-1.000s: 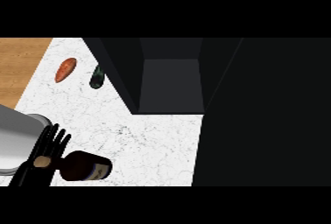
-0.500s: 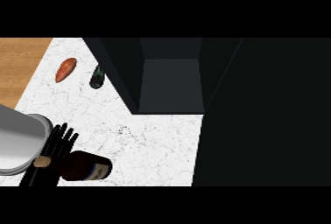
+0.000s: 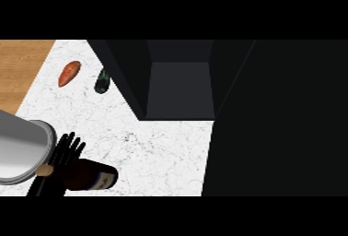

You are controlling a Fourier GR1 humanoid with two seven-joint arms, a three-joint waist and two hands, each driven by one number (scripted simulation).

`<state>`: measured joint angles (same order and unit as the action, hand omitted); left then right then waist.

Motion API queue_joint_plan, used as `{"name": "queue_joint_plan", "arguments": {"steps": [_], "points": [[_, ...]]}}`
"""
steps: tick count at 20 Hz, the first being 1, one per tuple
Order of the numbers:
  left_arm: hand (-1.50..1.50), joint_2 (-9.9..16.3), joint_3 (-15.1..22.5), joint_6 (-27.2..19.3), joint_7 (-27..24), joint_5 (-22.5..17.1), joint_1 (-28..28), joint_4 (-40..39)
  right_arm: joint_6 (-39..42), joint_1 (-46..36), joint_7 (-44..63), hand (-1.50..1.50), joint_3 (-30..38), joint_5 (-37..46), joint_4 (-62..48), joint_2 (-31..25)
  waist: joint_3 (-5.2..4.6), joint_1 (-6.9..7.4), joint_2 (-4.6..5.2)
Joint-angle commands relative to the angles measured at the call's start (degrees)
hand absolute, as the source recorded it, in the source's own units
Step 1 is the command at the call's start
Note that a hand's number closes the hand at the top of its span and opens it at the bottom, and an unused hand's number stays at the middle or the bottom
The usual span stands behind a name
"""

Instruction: Pick up the wine, place it into the cabinet and close the cabinet

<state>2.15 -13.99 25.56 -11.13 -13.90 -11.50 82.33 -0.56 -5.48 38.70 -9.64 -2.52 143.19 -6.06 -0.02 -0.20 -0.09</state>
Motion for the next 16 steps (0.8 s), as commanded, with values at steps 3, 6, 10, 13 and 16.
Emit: {"name": "queue_joint_plan", "arguments": {"steps": [3,6,10,13,16], "points": [[-1.5,-1.93,2.23,-0.74,-4.47,3.35,2.32,-6.33,-1.46,-5.55,6.57,-1.5,4.04,-2.92,5.85,-1.07,-0.02,0.09,0.04],[-1.5,-1.66,2.16,-0.21,-2.35,1.12,1.64,-4.28,-1.22,-0.5,5.72,-1.5,-2.45,2.09,8.26,0.42,0.0,0.1,-0.02],[-1.5,-0.6,0.92,0.35,-4.48,0.25,4.42,-8.49,0.35,1.61,2.56,-1.5,-0.95,0.42,7.32,0.22,0.0,0.03,0.02],[-1.5,-0.78,0.91,2.44,-8.82,0.78,4.05,-14.18,-0.03,-1.59,4.68,-1.5,1.48,-2.4,7.69,-0.54,-0.03,-0.07,0.03],[1.5,-2.06,1.95,1.69,-7.2,-0.67,7.4,-13.85,2.94,4.99,-2.63,-1.5,1.35,-2.72,5.01,-0.4,0.03,-0.15,0.06]]}}
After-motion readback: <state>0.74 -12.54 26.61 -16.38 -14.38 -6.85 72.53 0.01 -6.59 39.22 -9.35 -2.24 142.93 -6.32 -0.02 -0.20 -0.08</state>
